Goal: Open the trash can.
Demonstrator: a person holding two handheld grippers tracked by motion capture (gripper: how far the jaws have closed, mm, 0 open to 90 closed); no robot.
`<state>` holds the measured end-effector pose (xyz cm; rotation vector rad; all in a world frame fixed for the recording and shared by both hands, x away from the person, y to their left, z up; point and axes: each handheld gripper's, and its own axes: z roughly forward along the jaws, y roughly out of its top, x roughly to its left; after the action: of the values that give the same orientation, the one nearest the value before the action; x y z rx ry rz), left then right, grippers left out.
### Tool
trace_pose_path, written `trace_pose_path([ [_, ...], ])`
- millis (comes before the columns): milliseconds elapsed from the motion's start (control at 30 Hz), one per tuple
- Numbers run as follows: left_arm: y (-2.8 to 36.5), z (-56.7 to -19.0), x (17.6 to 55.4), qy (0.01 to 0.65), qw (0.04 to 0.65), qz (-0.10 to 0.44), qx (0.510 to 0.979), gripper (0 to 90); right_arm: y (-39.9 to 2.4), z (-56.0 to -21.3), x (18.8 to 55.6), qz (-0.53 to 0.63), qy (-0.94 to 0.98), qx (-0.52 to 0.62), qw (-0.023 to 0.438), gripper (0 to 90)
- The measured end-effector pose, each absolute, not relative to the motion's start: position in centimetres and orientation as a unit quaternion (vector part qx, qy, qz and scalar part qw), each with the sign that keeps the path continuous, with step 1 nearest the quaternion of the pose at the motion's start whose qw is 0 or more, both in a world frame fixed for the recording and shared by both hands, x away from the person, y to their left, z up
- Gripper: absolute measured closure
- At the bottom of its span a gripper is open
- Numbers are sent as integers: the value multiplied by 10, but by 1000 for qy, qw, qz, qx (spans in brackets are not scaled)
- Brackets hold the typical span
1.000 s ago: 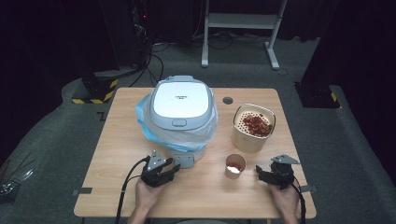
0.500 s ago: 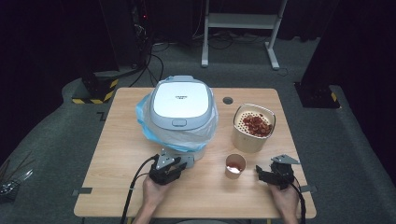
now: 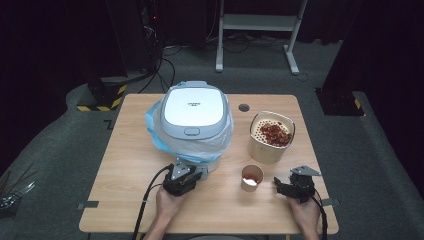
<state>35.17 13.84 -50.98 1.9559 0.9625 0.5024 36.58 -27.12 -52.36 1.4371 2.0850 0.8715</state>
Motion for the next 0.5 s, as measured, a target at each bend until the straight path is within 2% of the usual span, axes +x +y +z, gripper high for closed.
trace_pose_path([
  [500, 139, -514, 355, 382, 437, 201, 789, 631, -271, -524, 366, 316, 758, 522, 229, 215],
])
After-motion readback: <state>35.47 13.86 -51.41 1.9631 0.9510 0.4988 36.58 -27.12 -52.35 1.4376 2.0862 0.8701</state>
